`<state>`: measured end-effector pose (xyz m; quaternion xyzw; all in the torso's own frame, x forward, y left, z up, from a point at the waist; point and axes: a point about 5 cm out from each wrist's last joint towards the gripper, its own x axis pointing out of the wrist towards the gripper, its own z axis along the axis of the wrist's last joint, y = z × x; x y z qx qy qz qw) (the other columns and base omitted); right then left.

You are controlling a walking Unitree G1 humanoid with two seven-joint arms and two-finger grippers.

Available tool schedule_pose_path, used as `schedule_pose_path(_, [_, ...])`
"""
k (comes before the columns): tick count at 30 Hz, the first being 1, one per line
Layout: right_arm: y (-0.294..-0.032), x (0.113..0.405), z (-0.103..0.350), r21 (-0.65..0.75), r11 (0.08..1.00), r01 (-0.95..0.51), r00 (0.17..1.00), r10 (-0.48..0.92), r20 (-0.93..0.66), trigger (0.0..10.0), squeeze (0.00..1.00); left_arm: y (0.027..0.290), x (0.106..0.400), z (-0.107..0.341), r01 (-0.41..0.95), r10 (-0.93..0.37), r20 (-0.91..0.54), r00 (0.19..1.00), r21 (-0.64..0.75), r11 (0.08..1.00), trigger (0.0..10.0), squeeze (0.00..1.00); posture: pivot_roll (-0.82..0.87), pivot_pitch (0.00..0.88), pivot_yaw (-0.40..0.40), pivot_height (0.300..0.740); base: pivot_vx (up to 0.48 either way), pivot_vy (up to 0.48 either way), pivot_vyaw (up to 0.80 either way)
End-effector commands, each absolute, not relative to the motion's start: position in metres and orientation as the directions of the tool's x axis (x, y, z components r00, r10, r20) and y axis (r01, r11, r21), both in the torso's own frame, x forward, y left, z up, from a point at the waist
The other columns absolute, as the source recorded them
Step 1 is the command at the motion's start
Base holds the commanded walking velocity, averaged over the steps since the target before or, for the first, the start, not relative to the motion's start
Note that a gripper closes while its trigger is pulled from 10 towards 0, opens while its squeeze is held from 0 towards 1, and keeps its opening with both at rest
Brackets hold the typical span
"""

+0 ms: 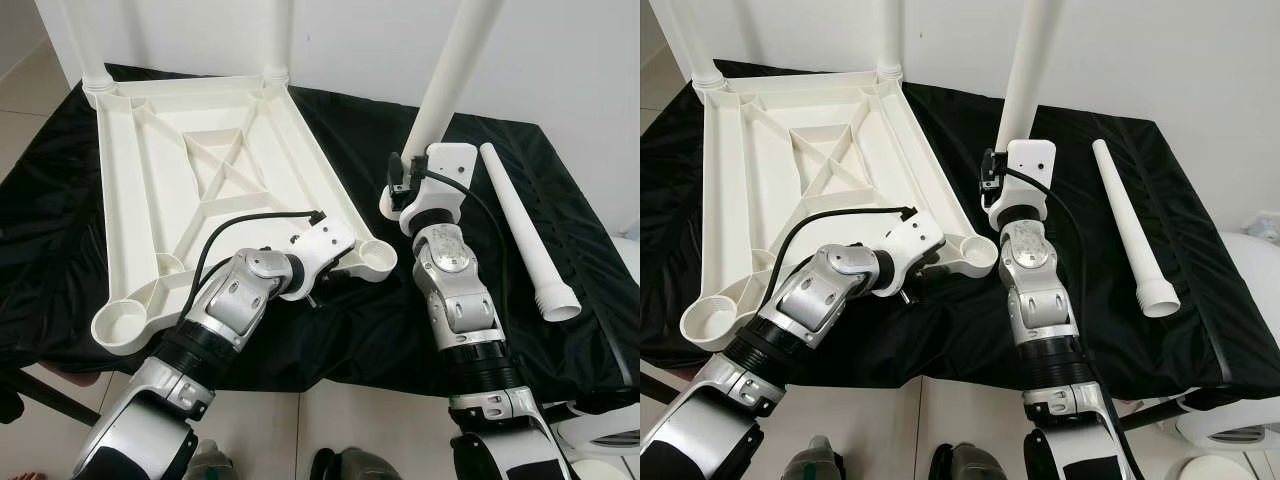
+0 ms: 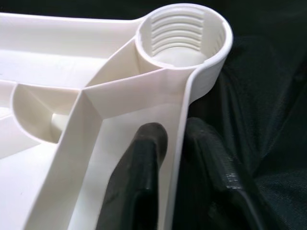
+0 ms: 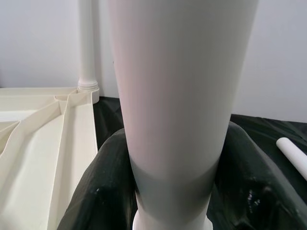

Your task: Building children table

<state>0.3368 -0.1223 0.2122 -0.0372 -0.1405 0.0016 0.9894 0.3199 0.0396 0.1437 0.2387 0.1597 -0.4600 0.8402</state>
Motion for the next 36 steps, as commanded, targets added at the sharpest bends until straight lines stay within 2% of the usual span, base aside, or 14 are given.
schedule_pose_path(1, [-0.129,0.335,0.214,-0.074,0.997,0.025,0.960,-0.004,0.280,10.0,0.00,0.045,0.322,0.133,0.815,-0.627,-0.525,0.575,0.295,0.499,10.0,0.00,0.07,0.072,-0.097,0.740,0.000,0.000,0.00])
schedule_pose_path(9, [-0.132,0.332,0.215,-0.068,0.997,0.024,0.959,-0.004,0.283,10.0,0.00,0.046,0.323,0.129,0.814,-0.606,-0.548,0.576,0.318,0.487,10.0,0.00,0.07,0.076,-0.090,0.740,0.000,0.000,0.00])
schedule_pose_path(14, [-0.132,0.325,0.214,-0.045,0.999,-0.028,0.960,0.040,0.277,10.0,0.00,0.047,0.324,0.126,0.815,-0.596,-0.560,0.575,0.332,0.474,9.9,0.00,0.06,0.079,-0.088,0.740,0.000,0.000,0.00])
schedule_pose_path(15, [-0.131,0.323,0.213,-0.040,0.998,-0.047,0.960,0.057,0.276,10.0,0.00,0.047,0.324,0.126,0.817,-0.599,-0.559,0.573,0.330,0.473,4.9,0.00,0.06,0.080,-0.087,0.740,0.000,0.000,0.00])
schedule_pose_path(17, [-0.130,0.322,0.213,-0.036,0.998,-0.059,0.959,0.067,0.274,10.0,0.00,0.047,0.324,0.127,0.818,-0.602,-0.558,0.571,0.328,0.472,4.9,0.00,0.06,0.080,-0.087,0.740,0.000,0.000,0.00])
schedule_pose_path(18, [-0.129,0.320,0.212,-0.025,0.997,-0.074,0.960,0.078,0.269,10.0,0.00,0.048,0.324,0.126,0.820,-0.601,-0.560,0.570,0.334,0.466,0.0,0.00,0.06,0.080,-0.085,0.740,0.000,0.000,0.00])
schedule_pose_path(24, [-0.129,0.313,0.210,-0.001,0.993,-0.116,0.961,0.112,0.253,10.0,0.00,0.049,0.324,0.125,0.820,-0.596,-0.566,0.570,0.343,0.459,0.0,0.00,0.06,0.080,-0.084,0.740,0.000,0.000,0.00])
schedule_pose_path(25, [-0.129,0.312,0.210,-0.001,0.993,-0.121,0.961,0.117,0.251,10.0,0.00,0.049,0.324,0.125,0.818,-0.589,-0.571,0.572,0.346,0.459,4.4,0.00,0.06,0.080,-0.083,0.740,0.000,0.000,0.00])
schedule_pose_path(26, [-0.129,0.311,0.210,0.002,0.991,-0.136,0.960,0.131,0.247,10.0,0.00,0.050,0.325,0.124,0.817,-0.582,-0.577,0.573,0.352,0.456,10.0,0.00,0.06,0.078,-0.082,0.740,0.000,0.000,0.00])
schedule_pose_path(36, [-0.136,0.304,0.205,0.029,0.975,-0.222,0.957,0.212,0.199,10.0,0.00,0.055,0.330,0.124,0.811,-0.564,-0.585,0.583,0.375,0.450,10.0,0.00,0.05,0.078,-0.082,0.740,0.000,0.000,0.00])
